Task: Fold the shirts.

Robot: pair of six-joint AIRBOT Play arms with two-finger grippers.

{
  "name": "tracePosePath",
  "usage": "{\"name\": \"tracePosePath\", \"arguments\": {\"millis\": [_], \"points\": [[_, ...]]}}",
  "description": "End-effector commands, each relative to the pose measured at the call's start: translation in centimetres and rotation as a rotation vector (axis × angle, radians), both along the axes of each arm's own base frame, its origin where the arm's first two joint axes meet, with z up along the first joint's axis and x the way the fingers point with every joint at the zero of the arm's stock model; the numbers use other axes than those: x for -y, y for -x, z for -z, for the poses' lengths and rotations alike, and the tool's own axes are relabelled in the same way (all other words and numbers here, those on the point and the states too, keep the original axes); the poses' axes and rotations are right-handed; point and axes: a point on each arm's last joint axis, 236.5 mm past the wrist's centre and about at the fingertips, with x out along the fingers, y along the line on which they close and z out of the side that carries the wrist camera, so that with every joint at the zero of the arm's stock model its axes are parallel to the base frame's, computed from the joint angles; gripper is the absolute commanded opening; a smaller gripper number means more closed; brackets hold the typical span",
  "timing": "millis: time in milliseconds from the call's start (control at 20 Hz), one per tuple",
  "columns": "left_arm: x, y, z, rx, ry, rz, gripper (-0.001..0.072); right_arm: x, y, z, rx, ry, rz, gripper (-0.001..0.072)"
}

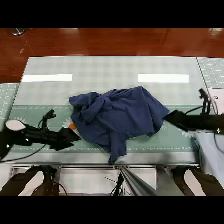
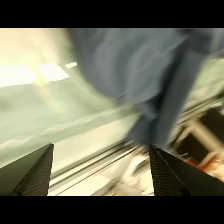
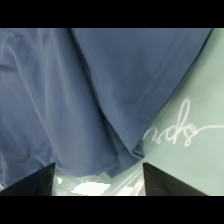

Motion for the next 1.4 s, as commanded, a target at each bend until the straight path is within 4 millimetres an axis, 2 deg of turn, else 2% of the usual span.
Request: {"name": "tracePosePath", "arguments": {"millis": [0, 150, 350, 500, 550, 600, 650, 800, 1000, 1050, 1150, 1200, 1250, 1350], "points": [[2.5, -1.3, 1.1, 0.042, 0.033, -0.124, 0.0705, -1.5, 1.6, 1.1, 0.008, -0.057, 0.019, 0.0628], [3.7, -1.5, 3.0, 0.072, -0.055, -0.110, 0.0704, -1.3, 1.4, 1.1, 0.016, -0.053, 0.030, 0.0628], [6.5, -1.3, 4.6, 0.073, -0.074, -0.092, 0.0702, -1.4, 1.4, 1.1, 0.006, -0.057, 0.038, 0.0627], [7.6, -2.9, 4.5, 0.118, -0.078, -0.064, 0.0681, -3.1, 1.9, 1.8, -0.014, -0.043, -0.029, 0.0627], [7.9, -3.8, 4.0, 0.143, -0.073, -0.056, 0.0491, -3.9, 1.9, 2.2, -0.024, -0.041, -0.044, 0.0627], [8.2, -4.7, 3.3, 0.171, -0.061, -0.046, 0.0091, -4.8, 1.6, 2.8, -0.036, -0.039, -0.048, 0.0628], [8.6, -5.4, 2.5, 0.205, -0.048, -0.030, 0.0021, -5.6, 1.3, 3.4, -0.052, -0.043, -0.044, 0.0627], [9.8, -6.5, -0.3, 0.252, 0.020, 0.020, 0.0021, -7.9, 0.3, 5.0, -0.086, -0.083, -0.044, 0.0627], [10.8, -7.5, -2.5, 0.301, 0.060, 0.050, 0.0021, -8.4, -2.9, 6.3, -0.111, -0.070, -0.061, 0.0612], [11.0, -7.9, -2.9, 0.313, 0.064, 0.050, 0.0020, -8.6, -3.7, 6.4, -0.123, -0.073, -0.068, 0.0521], [11.4, -9.0, -4.5, 0.367, 0.084, 0.067, 0.0021, -9.6, -5.0, 5.6, -0.122, -0.090, -0.154, 0.0022], [11.5, -9.7, -6.1, 0.394, 0.112, 0.079, 0.0020, -10.1, -5.8, 4.2, -0.099, -0.100, -0.211, 0.0020], [11.4, -10.8, -8.5, 0.435, 0.151, 0.089, 0.0021, -10.0, -7.2, 2.1, -0.057, -0.091, -0.255, 0.0019], [10.2, -13.6, -14.5, 0.551, 0.214, 0.081, 0.0020, -9.0, -10.2, -2.9, 0.046, -0.015, -0.319, 0.0019]]}}
